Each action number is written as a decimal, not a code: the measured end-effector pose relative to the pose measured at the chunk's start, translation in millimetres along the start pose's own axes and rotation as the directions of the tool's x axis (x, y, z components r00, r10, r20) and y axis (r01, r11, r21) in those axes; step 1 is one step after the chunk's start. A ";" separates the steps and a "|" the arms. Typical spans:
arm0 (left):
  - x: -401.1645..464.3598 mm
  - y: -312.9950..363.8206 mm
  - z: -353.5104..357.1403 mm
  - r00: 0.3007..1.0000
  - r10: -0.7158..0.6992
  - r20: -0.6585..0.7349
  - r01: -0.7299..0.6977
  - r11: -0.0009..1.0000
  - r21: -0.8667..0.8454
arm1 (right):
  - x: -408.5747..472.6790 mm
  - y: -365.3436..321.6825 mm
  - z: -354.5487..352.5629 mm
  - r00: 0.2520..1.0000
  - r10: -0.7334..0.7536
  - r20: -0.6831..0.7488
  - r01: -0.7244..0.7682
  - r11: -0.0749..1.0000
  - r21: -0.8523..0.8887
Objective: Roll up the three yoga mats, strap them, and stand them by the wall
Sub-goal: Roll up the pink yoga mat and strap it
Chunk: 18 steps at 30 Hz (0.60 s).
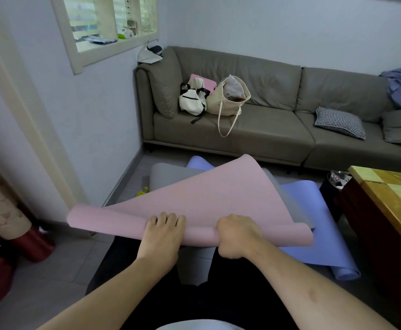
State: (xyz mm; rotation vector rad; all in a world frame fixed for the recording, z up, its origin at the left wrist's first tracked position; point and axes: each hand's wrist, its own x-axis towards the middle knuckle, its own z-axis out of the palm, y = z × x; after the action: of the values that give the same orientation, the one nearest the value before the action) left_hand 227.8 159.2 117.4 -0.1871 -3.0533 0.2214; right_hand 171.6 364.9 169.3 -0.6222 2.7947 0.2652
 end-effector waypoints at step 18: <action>21.1 -5.7 -21.4 0.985 -0.032 0.171 0.031 1.000 0.005 | -0.4 2.8 12.4 0.977 -0.052 -0.205 0.045 0.998 -0.036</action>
State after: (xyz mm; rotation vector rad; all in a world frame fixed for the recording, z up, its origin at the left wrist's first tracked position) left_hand 208.0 159.3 140.7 -0.1259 -3.2235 0.2511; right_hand 173.4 370.5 158.0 -0.7651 2.9725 0.2475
